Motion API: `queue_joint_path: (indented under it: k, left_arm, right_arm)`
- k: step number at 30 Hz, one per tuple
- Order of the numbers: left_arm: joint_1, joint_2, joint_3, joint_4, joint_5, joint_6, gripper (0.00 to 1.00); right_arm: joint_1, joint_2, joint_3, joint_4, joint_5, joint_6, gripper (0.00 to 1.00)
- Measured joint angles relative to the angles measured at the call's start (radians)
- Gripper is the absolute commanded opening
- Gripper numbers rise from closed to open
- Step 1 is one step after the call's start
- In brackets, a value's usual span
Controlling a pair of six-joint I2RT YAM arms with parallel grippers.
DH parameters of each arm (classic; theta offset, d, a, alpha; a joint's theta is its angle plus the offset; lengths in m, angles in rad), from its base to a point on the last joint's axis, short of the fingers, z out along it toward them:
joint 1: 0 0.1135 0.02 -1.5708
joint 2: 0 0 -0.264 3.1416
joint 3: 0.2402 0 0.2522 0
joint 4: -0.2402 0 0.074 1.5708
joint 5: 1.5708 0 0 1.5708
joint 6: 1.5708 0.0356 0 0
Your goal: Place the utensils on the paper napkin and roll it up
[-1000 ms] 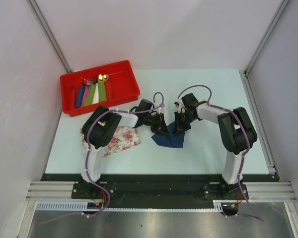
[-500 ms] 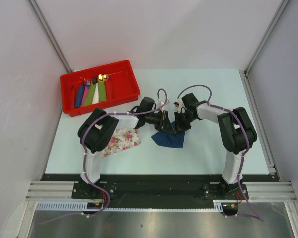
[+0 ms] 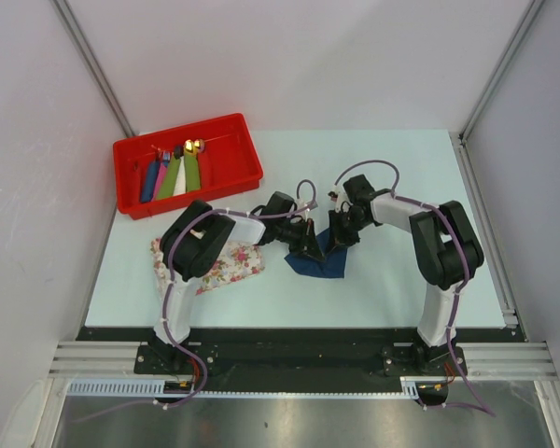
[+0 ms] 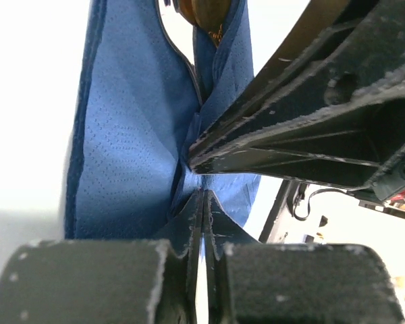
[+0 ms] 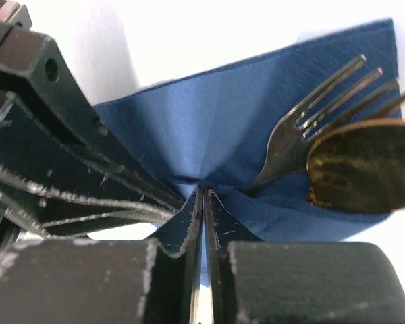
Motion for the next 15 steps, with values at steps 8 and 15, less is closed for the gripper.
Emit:
queue_joint_path:
  k: [8, 15]
  left_arm:
    - [0.0, 0.002, 0.011, -0.021, 0.0, 0.0, 0.0]
    - [0.0, 0.002, 0.014, -0.029, -0.001, 0.001, 0.0]
  right_arm:
    - [0.006, -0.078, 0.027, -0.042, 0.057, 0.0, 0.06]
    - [0.034, -0.087, 0.04, -0.06, 0.101, -0.009, 0.04]
